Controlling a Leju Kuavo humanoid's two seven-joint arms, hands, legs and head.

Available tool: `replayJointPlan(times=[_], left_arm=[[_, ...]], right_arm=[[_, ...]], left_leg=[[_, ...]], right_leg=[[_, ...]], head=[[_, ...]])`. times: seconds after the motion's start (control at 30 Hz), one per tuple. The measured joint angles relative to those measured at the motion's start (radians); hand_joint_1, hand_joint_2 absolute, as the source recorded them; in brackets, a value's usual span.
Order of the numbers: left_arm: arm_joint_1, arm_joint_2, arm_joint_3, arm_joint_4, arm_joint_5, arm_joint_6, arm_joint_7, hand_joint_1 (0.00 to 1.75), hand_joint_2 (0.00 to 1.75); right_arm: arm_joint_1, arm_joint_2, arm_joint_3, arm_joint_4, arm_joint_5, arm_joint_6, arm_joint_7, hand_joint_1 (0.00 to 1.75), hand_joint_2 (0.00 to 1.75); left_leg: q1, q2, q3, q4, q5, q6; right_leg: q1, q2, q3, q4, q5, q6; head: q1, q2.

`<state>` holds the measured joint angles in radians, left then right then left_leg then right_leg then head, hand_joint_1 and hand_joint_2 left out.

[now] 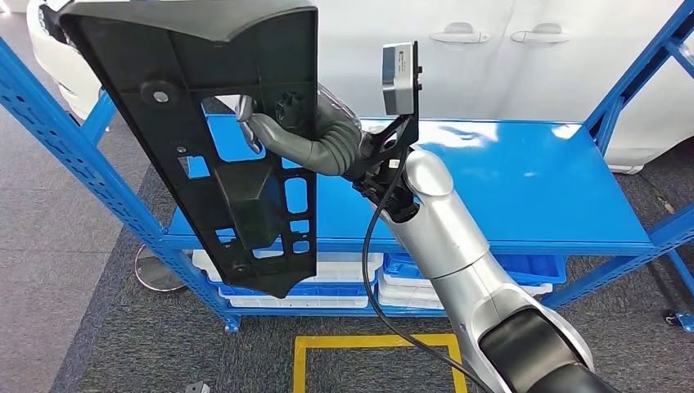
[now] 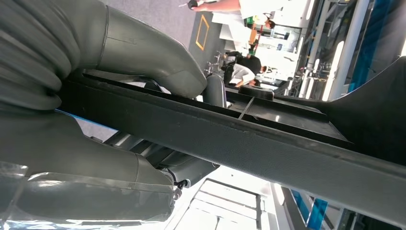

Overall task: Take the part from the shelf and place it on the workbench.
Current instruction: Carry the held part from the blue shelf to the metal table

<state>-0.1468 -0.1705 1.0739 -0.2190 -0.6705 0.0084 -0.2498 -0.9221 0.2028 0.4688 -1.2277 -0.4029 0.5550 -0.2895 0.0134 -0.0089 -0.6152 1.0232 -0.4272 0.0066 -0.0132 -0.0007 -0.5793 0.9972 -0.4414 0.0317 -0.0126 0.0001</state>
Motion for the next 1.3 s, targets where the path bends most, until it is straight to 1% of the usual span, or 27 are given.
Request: replayJointPlan(times=[0.17,0.37,0.6,0.7,0.8,0.87,0.9,0.93,0.97,1.0,1.03,1.07,1.1,1.13,1.17,1.2,1.23,1.27,1.3], left_arm=[[0.0,0.0,0.0,0.0,0.004,0.0,0.004,0.0,1.75],[0.002,0.0,0.002,0.0,0.002,0.022,0.086,0.0,1.75],[0.002,0.0,0.003,0.0,-0.005,0.025,0.105,0.0,1.75],[0.002,0.0,0.003,0.0,-0.009,0.024,0.108,0.0,1.75],[0.002,0.0,0.003,0.0,-0.01,0.024,0.108,0.0,1.75],[0.002,0.0,0.003,0.0,-0.011,0.024,0.108,0.0,1.75],[0.002,0.0,0.003,0.0,-0.011,0.024,0.108,0.0,1.75],[0.001,0.0,0.003,0.0,-0.011,0.024,0.108,0.0,1.75],[0.001,-0.001,0.003,0.0,-0.012,0.023,0.108,0.0,1.75],[0.001,-0.001,0.003,0.0,-0.012,0.023,0.108,0.0,1.75],[0.001,-0.001,0.003,0.0,-0.013,0.023,0.109,0.0,1.75],[0.002,-0.001,0.003,0.0,-0.014,0.023,0.109,0.0,1.75],[0.002,-0.001,0.003,0.0,-0.016,0.023,0.11,0.0,1.75],[0.002,-0.001,0.002,0.0,-0.017,0.023,0.11,0.0,1.75],[0.002,-0.002,0.002,0.0,-0.019,0.023,0.111,0.0,1.75],[0.002,-0.003,0.002,0.0,-0.02,0.023,0.111,0.0,1.75],[0.002,-0.004,0.002,0.0,-0.02,0.024,0.112,0.0,1.75],[0.002,-0.005,0.002,0.0,-0.021,0.025,0.113,0.0,1.75],[0.001,-0.005,0.002,0.0,-0.021,0.025,0.114,0.0,1.75]], right_arm=[[0.0,0.004,0.0,0.001,0.0,0.0,-0.001,1.75,1.75],[0.0,0.006,0.0,0.007,0.0,0.0,-0.003,1.75,1.75],[0.0,0.01,0.0,0.016,0.0,-0.001,-0.006,1.75,1.75],[0.0,0.01,0.0,0.017,0.0,-0.002,-0.006,1.75,1.75],[0.0,0.01,0.0,0.018,0.0,-0.003,-0.007,1.75,1.75],[0.0,0.01,0.0,0.017,0.0,-0.004,-0.007,1.75,1.75],[-0.001,0.01,0.0,0.017,0.0,-0.004,-0.007,1.75,1.75],[-0.001,0.01,-0.001,0.017,0.0,-0.005,-0.007,1.75,1.75],[0.0,0.01,-0.001,0.018,0.0,-0.005,-0.007,1.75,1.75],[0.001,0.009,-0.002,0.018,0.0,-0.005,-0.007,1.75,1.75],[0.004,0.009,-0.002,0.018,0.0,-0.006,-0.007,1.75,1.75],[0.006,0.008,-0.002,0.018,0.001,-0.007,-0.007,1.75,1.75],[0.008,0.008,-0.002,0.018,0.001,-0.008,-0.007,1.75,1.75],[0.008,0.008,-0.003,0.017,0.002,-0.01,-0.006,1.75,1.75],[0.008,0.008,-0.003,0.016,0.002,-0.012,-0.005,1.75,1.75],[0.007,0.008,-0.003,0.015,0.003,-0.013,-0.004,1.75,1.75],[0.007,0.008,-0.004,0.015,0.004,-0.014,-0.003,1.75,1.75],[0.006,0.009,-0.004,0.015,0.005,-0.014,-0.001,1.75,1.75],[0.006,0.009,-0.005,0.015,0.006,-0.014,0.001,1.75,1.75]], left_leg=[[0.0,0.0,0.0,0.0,0.0,0.0],[-0.001,0.0,0.0,0.0,0.0,0.0],[-0.004,0.0,-0.001,0.001,-0.001,0.002],[-0.008,0.0,-0.002,0.003,-0.003,0.005],[-0.011,0.0,-0.003,0.005,-0.005,0.009],[-0.007,0.0,0.002,-0.002,-0.001,0.016],[-0.004,0.001,0.004,-0.007,0.001,0.02],[-0.001,0.002,0.007,-0.011,0.003,0.023],[-0.001,0.002,0.008,-0.013,0.004,0.025],[-0.001,0.003,0.007,-0.013,0.004,0.025],[-0.002,0.003,0.007,-0.012,0.004,0.025],[-0.002,0.002,0.007,-0.011,0.003,0.024],[-0.003,0.002,0.008,-0.011,0.002,0.023],[-0.003,0.001,0.009,-0.009,0.001,0.021],[-0.003,0.0,0.009,-0.008,-0.001,0.019],[-0.004,-0.001,0.009,-0.007,-0.003,0.015],[-0.004,-0.002,0.009,-0.006,-0.004,0.01],[-0.006,-0.001,0.008,-0.004,-0.006,0.008],[-0.006,0.0,0.006,-0.003,-0.007,0.005]], right_leg=[[0.0,0.0,0.0,0.0,0.0,0.0],[0.0,0.0,0.0,0.0,0.0,0.0],[-0.003,0.0,0.0,-0.001,0.001,0.002],[-0.005,0.0,0.0,-0.001,0.001,0.005],[-0.008,0.0,0.001,-0.003,0.002,0.01],[-0.009,0.0,0.0,0.001,-0.004,0.015],[-0.009,0.0,-0.009,0.023,-0.019,0.016],[-0.009,0.0,-0.028,0.065,-0.044,0.018],[-0.01,0.0,-0.058,0.13,-0.077,0.018],[-0.009,0.0,-0.094,0.204,-0.11,0.018],[-0.009,0.0,-0.126,0.265,-0.129,0.018],[-0.009,0.0,-0.144,0.295,-0.13,0.017],[-0.009,0.0,-0.142,0.283,-0.111,0.014],[-0.009,0.0,-0.121,0.231,-0.077,0.01],[-0.008,0.0,-0.088,0.157,-0.038,0.003],[-0.005,0.0,-0.058,0.089,-0.01,-0.003],[-0.002,-0.001,-0.036,0.04,0.008,-0.007],[0.001,0.0,-0.026,0.014,0.014,-0.008],[0.003,0.0,-0.025,0.008,0.014,-0.007]], head=[[0.0,0.0],[0.0,0.0],[0.0,0.0],[0.0,0.0],[0.0,0.0],[0.0,0.0],[0.001,0.0],[0.001,0.0],[0.002,0.0],[0.002,0.0],[0.002,0.0],[0.002,0.0],[0.003,0.0],[0.003,0.0],[0.003,0.0],[0.002,0.0],[0.003,0.0],[0.002,0.0],[0.002,0.0]])
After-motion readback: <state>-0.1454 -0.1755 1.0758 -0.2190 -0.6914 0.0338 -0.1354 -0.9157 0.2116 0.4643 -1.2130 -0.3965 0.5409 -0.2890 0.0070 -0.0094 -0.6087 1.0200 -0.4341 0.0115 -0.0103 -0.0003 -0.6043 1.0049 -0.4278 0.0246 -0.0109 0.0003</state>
